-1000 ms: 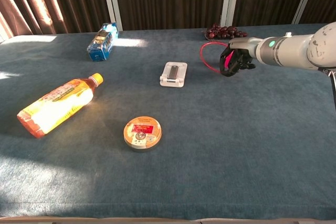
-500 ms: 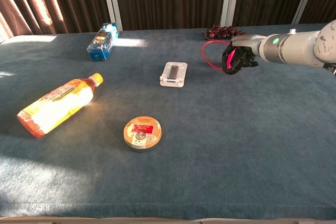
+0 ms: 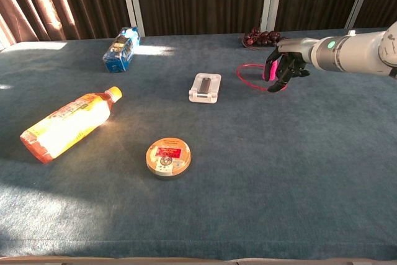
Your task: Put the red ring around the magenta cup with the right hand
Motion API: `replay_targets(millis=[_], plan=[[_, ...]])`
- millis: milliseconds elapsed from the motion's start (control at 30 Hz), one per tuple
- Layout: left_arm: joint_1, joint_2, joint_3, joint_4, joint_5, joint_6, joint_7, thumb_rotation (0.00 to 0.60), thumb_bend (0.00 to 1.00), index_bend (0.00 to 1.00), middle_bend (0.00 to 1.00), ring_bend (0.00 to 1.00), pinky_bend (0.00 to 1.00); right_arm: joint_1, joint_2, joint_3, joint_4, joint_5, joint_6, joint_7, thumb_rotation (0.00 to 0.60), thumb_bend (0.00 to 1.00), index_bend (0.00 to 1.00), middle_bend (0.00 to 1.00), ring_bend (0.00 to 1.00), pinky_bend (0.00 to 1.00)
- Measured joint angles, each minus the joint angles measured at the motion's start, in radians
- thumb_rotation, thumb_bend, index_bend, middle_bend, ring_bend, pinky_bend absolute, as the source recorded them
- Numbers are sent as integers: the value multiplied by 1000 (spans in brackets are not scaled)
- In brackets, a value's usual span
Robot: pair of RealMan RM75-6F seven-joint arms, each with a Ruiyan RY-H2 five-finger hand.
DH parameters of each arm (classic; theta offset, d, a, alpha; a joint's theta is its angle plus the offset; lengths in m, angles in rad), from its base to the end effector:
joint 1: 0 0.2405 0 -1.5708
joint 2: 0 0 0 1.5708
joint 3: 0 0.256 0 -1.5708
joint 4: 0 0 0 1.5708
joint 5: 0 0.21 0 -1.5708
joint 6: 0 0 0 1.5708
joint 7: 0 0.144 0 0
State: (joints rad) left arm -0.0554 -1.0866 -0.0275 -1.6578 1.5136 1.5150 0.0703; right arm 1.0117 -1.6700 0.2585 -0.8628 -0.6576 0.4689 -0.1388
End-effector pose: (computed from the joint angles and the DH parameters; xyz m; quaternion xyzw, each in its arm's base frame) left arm -0.3079 0.1668 0.1654 -0.6022 -0.3740 -0.3685 0.6014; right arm -0.1801 -0.4681 -0.0155 0.6491 -0.5475 0.2895 0.4417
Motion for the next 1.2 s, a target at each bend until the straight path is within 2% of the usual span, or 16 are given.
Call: replay_targets(millis=[167, 333, 500, 600, 700, 867, 900, 967, 1000, 1067, 1200], plan=[[-2, 0, 0, 1, 1, -2, -1, 600, 464, 228, 150, 110, 260, -11, 48, -1, -101, -16, 28, -2, 600, 268, 567, 917, 940, 1000], [-1, -1, 0, 5, 5, 2, 0, 600, 464, 228, 150, 110, 260, -47, 137, -10, -301, -67, 139, -26, 600, 268, 567, 917, 936, 1000], [1, -4, -3, 5, 5, 13, 9, 600, 465, 228, 151, 110, 260, -119, 252, -38, -576, -123, 368, -105, 600, 260, 538, 901, 861, 1000], [5, -7, -7, 5, 2, 22, 15, 600, 465, 228, 151, 110, 261, -184, 330, -68, -752, -176, 539, -165, 600, 240, 513, 784, 757, 995], [6, -9, -11, 4, -9, 22, 20, 600, 465, 227, 152, 110, 260, -276, 410, -119, -890, -269, 706, -210, 600, 222, 475, 617, 606, 884], [6, -12, -14, -1, -24, 17, 41, 600, 464, 228, 152, 110, 260, -449, 507, -231, -973, -467, 907, -228, 600, 193, 344, 351, 321, 590], [6, -13, -15, -2, -26, 16, 48, 600, 465, 228, 152, 110, 260, -493, 522, -258, -975, -517, 947, -224, 600, 191, 324, 322, 288, 549], [6, -16, -16, -4, -28, 15, 57, 600, 464, 228, 152, 110, 260, -553, 536, -297, -967, -587, 1004, -210, 600, 185, 251, 233, 188, 394], [5, -18, -16, -4, -30, 14, 64, 600, 464, 228, 152, 111, 260, -592, 540, -319, -954, -630, 1040, -198, 600, 182, 227, 208, 160, 348], [4, -20, -17, -5, -34, 11, 73, 600, 464, 228, 152, 110, 261, -641, 542, -343, -920, -681, 1090, -179, 600, 175, 160, 143, 86, 238], [2, -25, -20, -6, -44, 5, 84, 600, 464, 228, 152, 110, 261, -735, 529, -374, -822, -744, 1167, -146, 600, 171, 70, 59, 11, 169]])
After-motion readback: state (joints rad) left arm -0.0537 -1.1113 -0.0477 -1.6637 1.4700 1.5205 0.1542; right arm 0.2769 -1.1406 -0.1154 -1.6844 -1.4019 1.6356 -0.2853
